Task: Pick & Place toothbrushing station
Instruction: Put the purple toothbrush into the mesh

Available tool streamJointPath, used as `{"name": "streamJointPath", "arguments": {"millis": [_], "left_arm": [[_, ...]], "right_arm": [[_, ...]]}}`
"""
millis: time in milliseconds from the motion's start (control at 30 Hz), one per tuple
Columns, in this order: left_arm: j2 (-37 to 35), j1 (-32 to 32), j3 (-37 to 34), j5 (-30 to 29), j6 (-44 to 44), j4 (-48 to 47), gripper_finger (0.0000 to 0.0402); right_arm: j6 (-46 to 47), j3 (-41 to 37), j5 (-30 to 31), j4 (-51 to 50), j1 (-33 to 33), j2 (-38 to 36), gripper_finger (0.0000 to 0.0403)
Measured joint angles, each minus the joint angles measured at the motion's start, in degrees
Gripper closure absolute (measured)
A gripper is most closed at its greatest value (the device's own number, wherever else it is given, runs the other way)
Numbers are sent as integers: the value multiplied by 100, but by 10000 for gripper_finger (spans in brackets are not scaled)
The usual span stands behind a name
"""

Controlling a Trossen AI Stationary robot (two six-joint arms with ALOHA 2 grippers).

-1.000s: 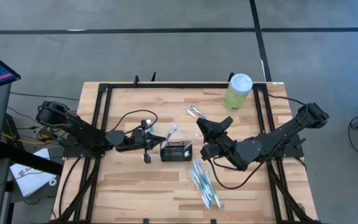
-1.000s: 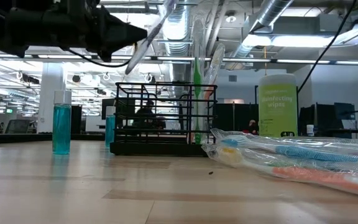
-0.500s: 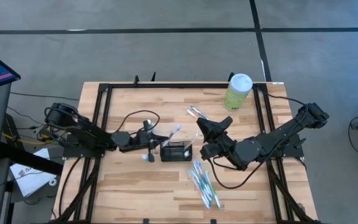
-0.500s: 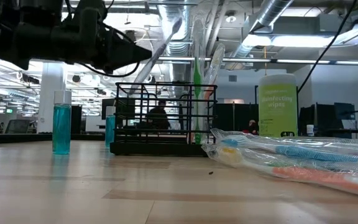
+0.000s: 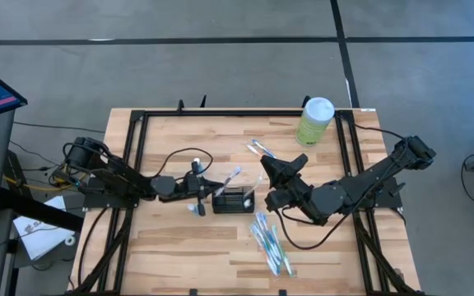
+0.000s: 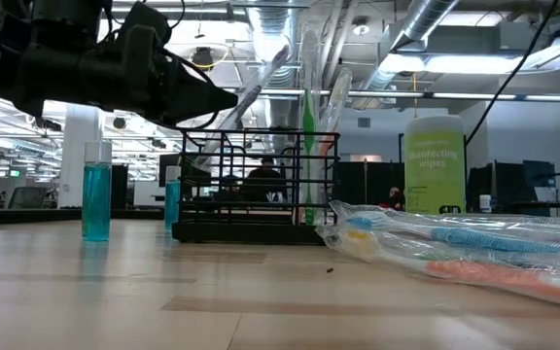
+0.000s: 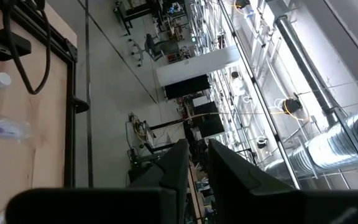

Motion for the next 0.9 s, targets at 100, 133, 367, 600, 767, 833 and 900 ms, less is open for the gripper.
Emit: {"name": "streamJointPath", "arguments": {"millis": [100,133,367,600,767,833,900], "left_arm": [[0,-33,0,7,0,-10,400],[0,-37,0,7,-2,-25,399],[0,-38,-2,9,-12,-181,398],[0,-38,-2,88,-157,-208,381],[-2,-38,-2,103,-178,-281,344],[-2,-38,-2,103,-199,-270,326],[-17,-37,-2,98,-258,-270,313]], "right_arm": [[2,0,0,0,0,0,349],[4,0,0,0,0,0,349],[11,0,0,0,0,2,349],[9,0,0,0,0,4,349],[7,0,0,0,0,4,349],[7,0,0,0,-1,4,349],[4,0,0,0,-7,4,349]]}}
